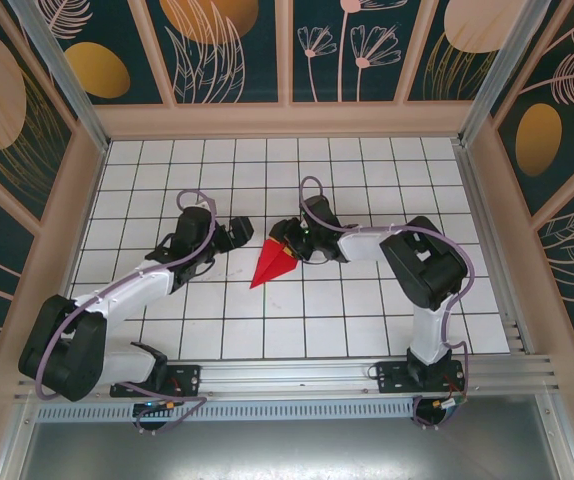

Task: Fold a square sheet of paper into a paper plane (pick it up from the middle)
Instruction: Pick up the paper from the center of the table, then turn over the paper at the center of the table.

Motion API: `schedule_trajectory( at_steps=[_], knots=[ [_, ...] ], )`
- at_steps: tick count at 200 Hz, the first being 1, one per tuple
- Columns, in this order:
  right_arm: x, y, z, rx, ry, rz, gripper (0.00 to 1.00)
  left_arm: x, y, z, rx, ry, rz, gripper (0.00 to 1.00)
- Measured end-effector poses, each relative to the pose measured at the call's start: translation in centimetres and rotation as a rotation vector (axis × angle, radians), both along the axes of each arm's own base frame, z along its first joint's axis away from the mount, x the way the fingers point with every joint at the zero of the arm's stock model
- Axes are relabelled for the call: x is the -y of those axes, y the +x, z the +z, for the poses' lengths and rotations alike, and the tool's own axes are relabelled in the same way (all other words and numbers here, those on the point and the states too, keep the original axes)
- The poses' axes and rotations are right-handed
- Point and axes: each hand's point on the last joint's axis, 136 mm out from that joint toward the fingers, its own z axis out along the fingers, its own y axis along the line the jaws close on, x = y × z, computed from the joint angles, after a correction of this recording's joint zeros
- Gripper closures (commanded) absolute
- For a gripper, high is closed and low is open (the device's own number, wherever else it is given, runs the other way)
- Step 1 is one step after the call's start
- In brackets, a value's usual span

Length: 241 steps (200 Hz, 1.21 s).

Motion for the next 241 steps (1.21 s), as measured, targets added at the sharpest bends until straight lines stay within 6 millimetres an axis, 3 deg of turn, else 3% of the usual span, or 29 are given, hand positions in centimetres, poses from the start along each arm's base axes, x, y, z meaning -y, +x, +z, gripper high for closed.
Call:
schedule_trajectory(
  at_steps=[37, 76, 97, 110, 132, 150, 194, 241],
  knots=[
    [-0.8, -1.4, -0.4, 0.031, 0.004, 0.049, 0.59, -0.4, 0.2, -1.1, -0.058, -0.041, 0.011, 0.01],
    [-0.8, -2.5, -1.3, 0.059, -0.019, 0.093, 0.77, 0.2, -0.3, -1.7, -0.108, -0.093, -0.014, 0.02],
    [-0.9, -2.4, -0.9, 0.101, -0.025, 0.113, 0.91, 0.5, -0.5, -1.9, -0.133, -0.126, -0.026, 0.02],
    [-1.0, -2.2, -0.2, 0.131, -0.024, 0.121, 0.94, 0.6, -0.6, -1.8, -0.141, -0.145, -0.034, 0.02],
    [-0.9, -1.6, 2.1, 0.198, 0.004, 0.126, 0.95, 0.9, -0.8, -1.5, -0.152, -0.174, -0.049, 0.02],
    [-0.3, -0.9, 5.3, 0.279, 0.059, 0.129, 0.95, 1.3, -1.4, -0.6, -0.144, -0.209, -0.08, 0.02],
    [1.3, 0.7, 13.8, 0.477, 0.259, 0.169, 0.94, 3.1, -2.7, 3.9, -0.051, -0.347, -0.193, 0.02],
    [1.1, -0.4, 16.0, 0.489, 0.365, 0.259, 0.94, 5.1, -3.5, 7.6, 0.023, -0.511, -0.307, 0.01]
  ],
)
